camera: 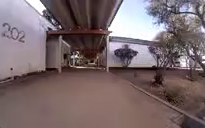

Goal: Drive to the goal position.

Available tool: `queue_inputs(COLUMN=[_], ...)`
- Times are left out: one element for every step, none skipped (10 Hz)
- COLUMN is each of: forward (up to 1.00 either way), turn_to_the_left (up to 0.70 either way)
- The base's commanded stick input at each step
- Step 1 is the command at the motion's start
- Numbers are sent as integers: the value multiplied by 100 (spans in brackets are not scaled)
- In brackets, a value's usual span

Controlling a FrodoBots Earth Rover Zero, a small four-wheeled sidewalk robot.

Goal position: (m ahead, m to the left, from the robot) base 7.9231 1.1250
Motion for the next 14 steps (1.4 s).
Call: queue_inputs(forward=[70,70,70,70,70,70,70,70,70,70,70,70,70,70], turn_to_the_left=[0,0,0,0,0,0,0,0,0,0,33,19,4,0])
